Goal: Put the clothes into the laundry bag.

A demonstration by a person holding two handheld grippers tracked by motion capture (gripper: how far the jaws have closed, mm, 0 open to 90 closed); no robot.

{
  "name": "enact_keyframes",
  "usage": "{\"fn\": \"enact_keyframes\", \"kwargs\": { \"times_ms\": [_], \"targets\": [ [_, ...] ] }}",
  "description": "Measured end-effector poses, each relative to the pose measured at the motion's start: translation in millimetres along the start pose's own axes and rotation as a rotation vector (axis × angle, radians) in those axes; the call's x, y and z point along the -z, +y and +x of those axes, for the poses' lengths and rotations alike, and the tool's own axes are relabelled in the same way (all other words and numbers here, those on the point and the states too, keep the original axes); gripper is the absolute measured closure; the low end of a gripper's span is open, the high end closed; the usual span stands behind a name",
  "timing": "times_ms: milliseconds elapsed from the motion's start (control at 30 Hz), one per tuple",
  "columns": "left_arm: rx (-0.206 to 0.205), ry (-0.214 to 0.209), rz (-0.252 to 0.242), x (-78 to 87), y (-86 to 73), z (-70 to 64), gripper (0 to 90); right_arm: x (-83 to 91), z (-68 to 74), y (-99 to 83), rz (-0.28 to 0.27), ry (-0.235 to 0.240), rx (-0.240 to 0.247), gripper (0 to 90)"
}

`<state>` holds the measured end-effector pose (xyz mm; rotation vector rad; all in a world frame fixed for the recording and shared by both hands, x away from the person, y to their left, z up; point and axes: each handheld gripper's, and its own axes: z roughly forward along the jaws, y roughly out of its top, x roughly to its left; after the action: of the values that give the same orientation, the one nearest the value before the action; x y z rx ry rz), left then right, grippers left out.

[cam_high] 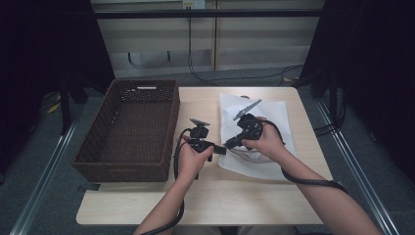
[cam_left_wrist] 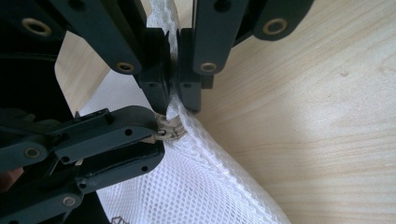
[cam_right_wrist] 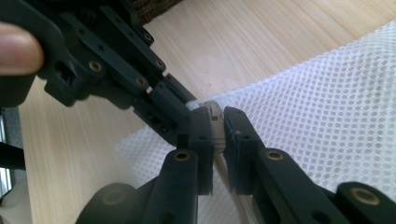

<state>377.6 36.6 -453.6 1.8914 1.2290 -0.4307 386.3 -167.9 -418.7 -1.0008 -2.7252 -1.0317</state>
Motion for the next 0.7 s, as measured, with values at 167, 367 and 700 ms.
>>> {"fn": "enact_keyframes", "kwargs": {
  "times_ms": [167, 367, 700],
  "targets": [
    [0.005, -0.016, 0.006, 7.0, 1.2, 3.0, 86.2, 2.7, -0.7, -5.8, -0.005, 0.002, 0.02, 83.1],
    [-0.005, 0.006, 0.021, 9.9, 2.1, 1.2, 86.2, 3.2, -0.1, -12.4, -0.027, 0.001, 0.024, 83.1],
    [-0.039, 0.07, 0.039, 11.6, 3.4, -8.8, 86.2, 2.3, 5.2, -14.4, -0.032, -0.017, 0.072, 83.1]
  ]
}}
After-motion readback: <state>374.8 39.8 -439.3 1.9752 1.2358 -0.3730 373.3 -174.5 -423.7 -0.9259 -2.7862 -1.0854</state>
